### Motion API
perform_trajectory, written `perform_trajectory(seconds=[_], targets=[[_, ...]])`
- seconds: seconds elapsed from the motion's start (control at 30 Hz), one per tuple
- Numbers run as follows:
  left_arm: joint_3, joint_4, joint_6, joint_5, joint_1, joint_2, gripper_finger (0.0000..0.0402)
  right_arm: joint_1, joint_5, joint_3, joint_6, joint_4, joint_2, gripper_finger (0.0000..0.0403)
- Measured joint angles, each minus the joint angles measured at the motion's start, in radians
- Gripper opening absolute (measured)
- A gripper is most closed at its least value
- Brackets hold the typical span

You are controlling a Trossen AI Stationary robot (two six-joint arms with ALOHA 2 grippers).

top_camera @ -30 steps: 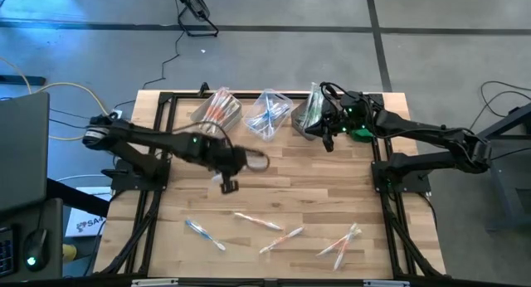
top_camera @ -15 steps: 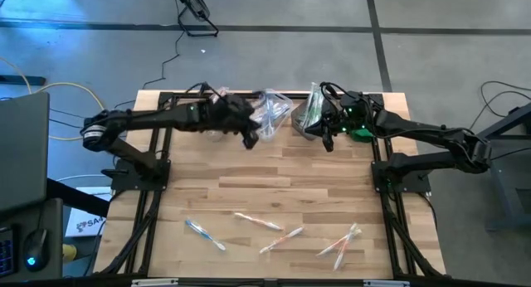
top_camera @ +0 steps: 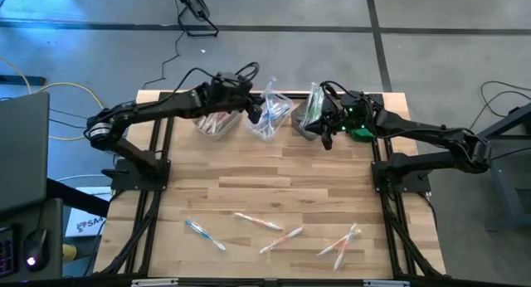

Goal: Pick & Place Toothbrushes
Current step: Put the blue toothbrush into the clear bin

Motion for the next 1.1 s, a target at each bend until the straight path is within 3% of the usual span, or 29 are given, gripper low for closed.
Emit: perform_trajectory(seconds=[0.27,0.73,1.1], targets=[[0.0,0.068,0.04,0.009,0.031,0.114,0.0006,0.0,0.073,0.0,0.034,0.005,0.0,0.0005],[0.0,0.119,0.094,-0.081,0.038,0.212,0.0006,0.0,0.073,0.0,0.04,0.008,0.0,0.0005],[0.0,0.216,0.032,-0.129,0.037,0.298,0.0006,0.0,0.072,0.0,-0.002,0.009,0.0,0.0005]])
